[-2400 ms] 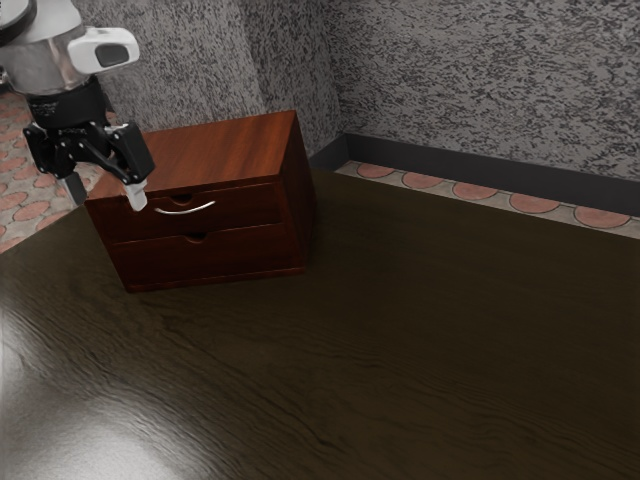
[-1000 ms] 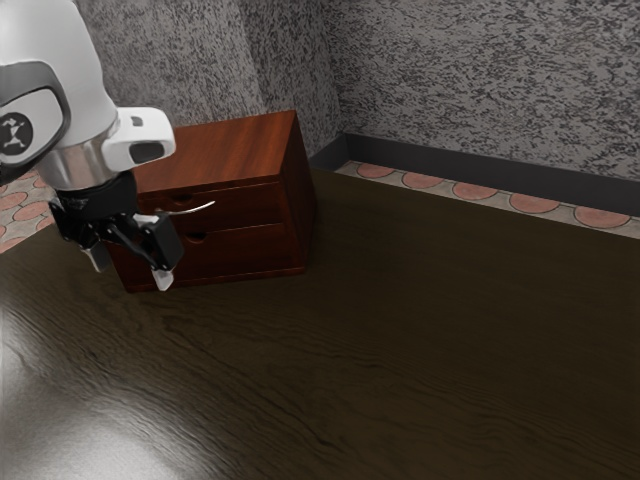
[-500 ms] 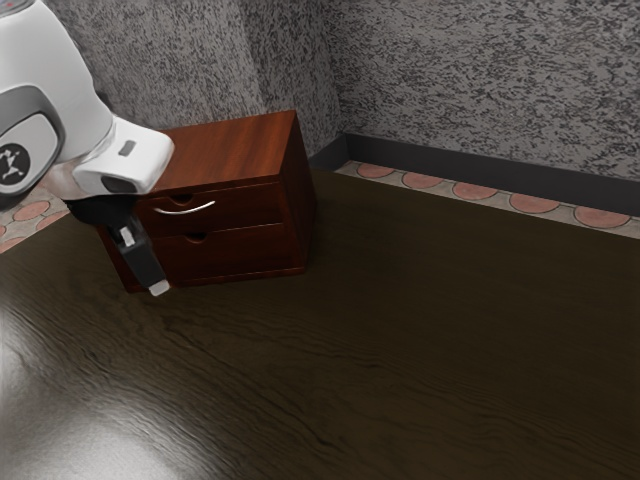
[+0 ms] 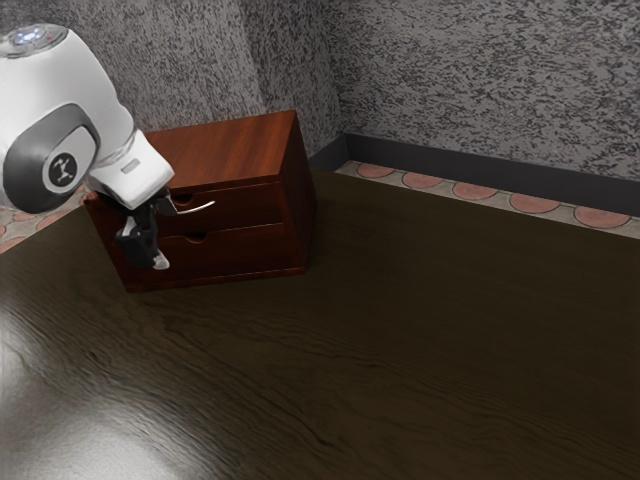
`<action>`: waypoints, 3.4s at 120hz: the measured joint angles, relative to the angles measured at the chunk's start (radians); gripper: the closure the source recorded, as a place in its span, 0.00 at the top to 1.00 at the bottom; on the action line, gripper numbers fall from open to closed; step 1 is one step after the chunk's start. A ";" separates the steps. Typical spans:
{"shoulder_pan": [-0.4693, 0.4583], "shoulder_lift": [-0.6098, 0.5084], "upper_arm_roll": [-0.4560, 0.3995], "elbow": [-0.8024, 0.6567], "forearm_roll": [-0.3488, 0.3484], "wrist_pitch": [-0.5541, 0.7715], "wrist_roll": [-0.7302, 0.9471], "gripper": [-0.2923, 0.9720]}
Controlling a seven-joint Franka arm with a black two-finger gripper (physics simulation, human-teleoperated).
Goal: Pull the drawer handle with one arm to open the drawer
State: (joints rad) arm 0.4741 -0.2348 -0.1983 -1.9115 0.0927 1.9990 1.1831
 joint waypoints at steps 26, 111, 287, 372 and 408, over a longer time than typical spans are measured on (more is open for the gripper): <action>0.011 0.154 0.052 0.106 0.021 0.065 0.118 0.77; 0.058 0.346 0.056 0.247 0.018 0.118 0.247 0.77; 0.024 0.259 0.078 0.109 0.017 0.247 0.035 0.77; 0.092 0.291 0.078 0.113 0.006 0.303 -0.016 0.77; 0.102 0.300 0.077 0.115 -0.001 0.311 -0.027 0.77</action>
State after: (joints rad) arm 0.5765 0.0649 -0.1215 -1.7968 0.0913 2.3100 1.1565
